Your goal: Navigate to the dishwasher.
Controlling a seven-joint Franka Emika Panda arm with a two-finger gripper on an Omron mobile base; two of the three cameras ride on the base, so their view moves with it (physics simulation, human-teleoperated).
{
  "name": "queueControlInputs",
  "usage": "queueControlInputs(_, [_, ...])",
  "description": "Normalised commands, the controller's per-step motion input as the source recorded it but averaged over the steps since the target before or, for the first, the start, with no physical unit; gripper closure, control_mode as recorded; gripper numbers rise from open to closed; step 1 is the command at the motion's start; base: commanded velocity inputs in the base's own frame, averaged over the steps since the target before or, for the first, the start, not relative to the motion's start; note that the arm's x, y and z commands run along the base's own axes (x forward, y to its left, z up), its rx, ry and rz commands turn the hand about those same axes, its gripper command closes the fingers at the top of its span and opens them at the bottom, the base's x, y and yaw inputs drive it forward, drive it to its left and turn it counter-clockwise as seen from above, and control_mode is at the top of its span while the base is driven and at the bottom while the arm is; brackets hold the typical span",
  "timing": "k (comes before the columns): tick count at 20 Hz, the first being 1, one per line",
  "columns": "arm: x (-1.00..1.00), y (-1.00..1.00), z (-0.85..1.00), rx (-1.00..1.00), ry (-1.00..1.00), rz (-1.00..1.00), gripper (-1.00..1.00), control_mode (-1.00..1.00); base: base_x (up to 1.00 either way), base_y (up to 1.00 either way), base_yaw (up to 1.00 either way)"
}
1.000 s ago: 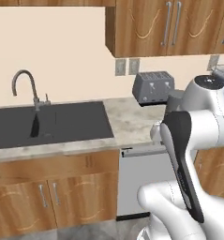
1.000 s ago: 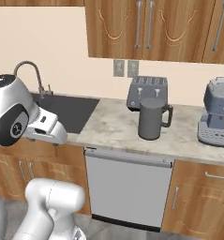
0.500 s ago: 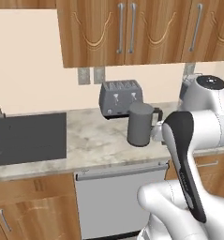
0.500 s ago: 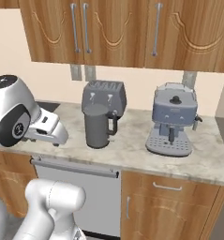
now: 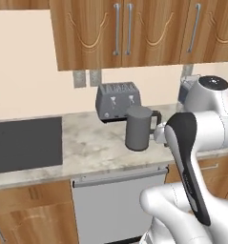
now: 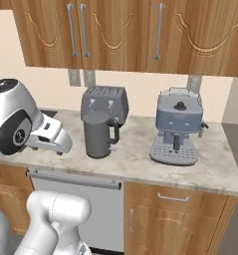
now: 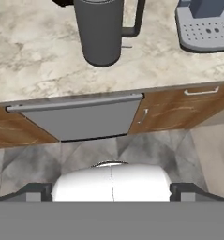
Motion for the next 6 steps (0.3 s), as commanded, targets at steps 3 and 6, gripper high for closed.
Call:
queueControlInputs(3, [0.0, 0.0, 0.0, 0.0, 0.0, 0.0, -1.0, 1.0, 0.23, 0.28, -0.14])
queueControlInputs(6, [0.0, 0.0, 0.0, 0.0, 0.0, 0.0, -1.0, 1.0, 0.09, 0.27, -0.11])
